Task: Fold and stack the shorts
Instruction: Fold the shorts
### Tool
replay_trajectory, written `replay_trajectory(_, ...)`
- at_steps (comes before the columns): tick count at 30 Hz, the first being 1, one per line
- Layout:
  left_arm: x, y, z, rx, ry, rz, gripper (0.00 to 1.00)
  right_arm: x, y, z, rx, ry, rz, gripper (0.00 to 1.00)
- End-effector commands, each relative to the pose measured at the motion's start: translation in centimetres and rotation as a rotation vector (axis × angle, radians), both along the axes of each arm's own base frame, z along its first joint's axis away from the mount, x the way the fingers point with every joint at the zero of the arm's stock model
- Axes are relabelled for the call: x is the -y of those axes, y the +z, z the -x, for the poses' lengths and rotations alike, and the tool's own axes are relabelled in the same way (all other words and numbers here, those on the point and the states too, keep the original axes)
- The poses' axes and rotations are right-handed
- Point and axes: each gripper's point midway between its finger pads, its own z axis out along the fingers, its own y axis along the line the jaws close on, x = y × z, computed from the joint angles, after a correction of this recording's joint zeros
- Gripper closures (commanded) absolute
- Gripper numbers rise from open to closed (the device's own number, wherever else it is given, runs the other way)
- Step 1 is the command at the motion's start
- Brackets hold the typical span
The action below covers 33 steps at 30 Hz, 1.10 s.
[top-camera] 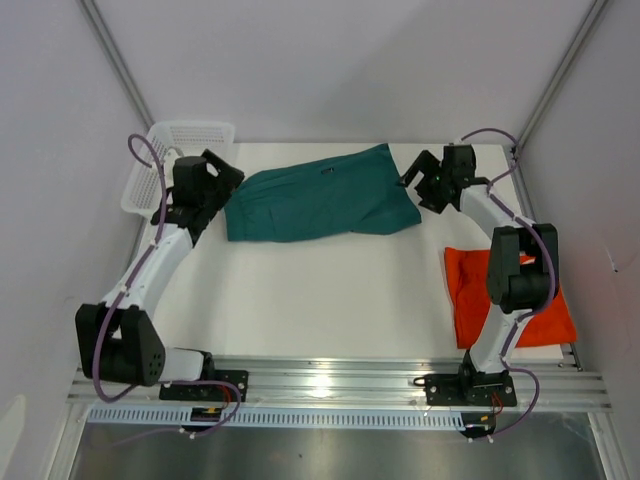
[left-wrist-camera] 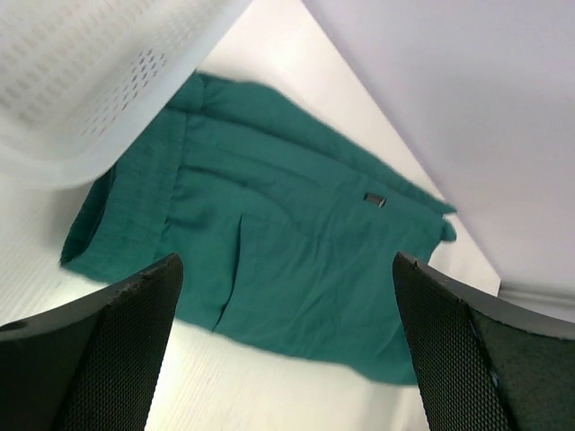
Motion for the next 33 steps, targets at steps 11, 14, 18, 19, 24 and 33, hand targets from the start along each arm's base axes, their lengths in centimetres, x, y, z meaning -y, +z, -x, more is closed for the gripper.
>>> replay_trajectory(11,1.2,-3.7,8.5,-0.019,-0.109,-0.086,0.01,-0.8,-7.3,2.0,-0.068,0.025,0.009,0.03)
replay_trajectory(14,0.8,-3.7,9.2,-0.017,-0.098,-0.103,0.01,-1.4,-8.1,0.5,-0.069,0.027,-0.004,0.11)
replay_trajectory(18,0.3,-3.4,9.8,-0.017,-0.083,-0.126,0.01,-2.2,-9.5,-0.4,-0.083,0.017,-0.044,0.23)
replay_trajectory(19,0.2,-3.3,9.8,-0.013,-0.081,-0.129,0.01,-2.4,-9.7,-0.6,-0.083,0.009,-0.057,0.27)
replay_trajectory(24,0.0,-3.0,10.2,-0.009,-0.079,-0.138,0.01,-2.5,-10.9,-0.9,-0.08,-0.022,-0.091,0.81)
replay_trajectory(33,0.5,-5.8,10.9,-0.057,-0.115,-0.153,0.01,0.0,-9.4,7.4,-0.135,-0.03,0.038,1.0)
